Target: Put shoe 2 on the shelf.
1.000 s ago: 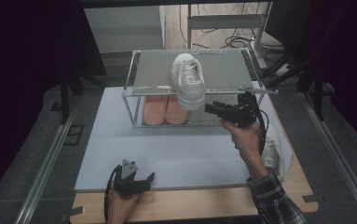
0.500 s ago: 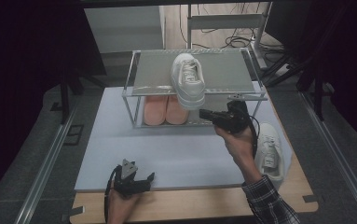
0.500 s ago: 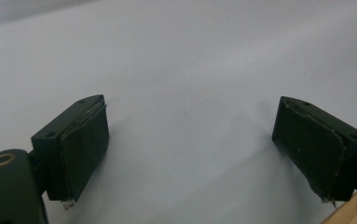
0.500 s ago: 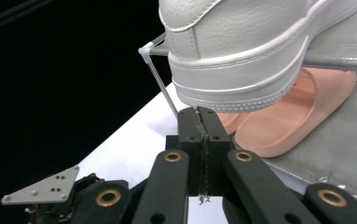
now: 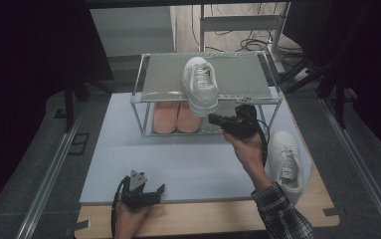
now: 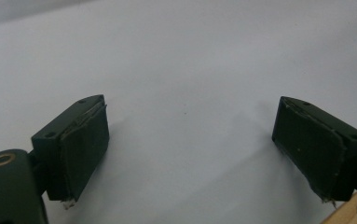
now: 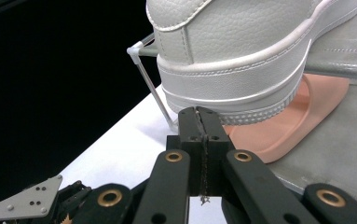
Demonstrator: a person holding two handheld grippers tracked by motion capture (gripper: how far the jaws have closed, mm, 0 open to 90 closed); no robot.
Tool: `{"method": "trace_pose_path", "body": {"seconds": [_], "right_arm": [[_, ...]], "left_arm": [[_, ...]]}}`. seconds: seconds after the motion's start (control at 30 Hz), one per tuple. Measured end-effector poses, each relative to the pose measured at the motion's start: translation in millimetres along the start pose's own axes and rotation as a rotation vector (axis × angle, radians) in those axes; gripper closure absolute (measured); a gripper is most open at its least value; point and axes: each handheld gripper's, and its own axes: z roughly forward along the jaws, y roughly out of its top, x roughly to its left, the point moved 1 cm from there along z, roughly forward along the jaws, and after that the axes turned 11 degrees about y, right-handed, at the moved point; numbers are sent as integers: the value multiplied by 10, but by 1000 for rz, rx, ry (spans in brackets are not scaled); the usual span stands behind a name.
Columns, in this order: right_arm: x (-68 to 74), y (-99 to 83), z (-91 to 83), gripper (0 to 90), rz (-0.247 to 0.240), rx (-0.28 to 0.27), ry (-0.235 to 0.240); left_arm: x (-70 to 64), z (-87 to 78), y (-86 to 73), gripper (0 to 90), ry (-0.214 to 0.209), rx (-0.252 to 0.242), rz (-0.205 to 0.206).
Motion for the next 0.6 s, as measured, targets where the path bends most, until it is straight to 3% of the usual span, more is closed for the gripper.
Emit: {"method": "trace_pose_path", "body": {"seconds": [0.6], "right_arm": [[-86,125,348,897,4,8,-16]], "left_arm": [[0,0,0,109,0,0,0]]}}
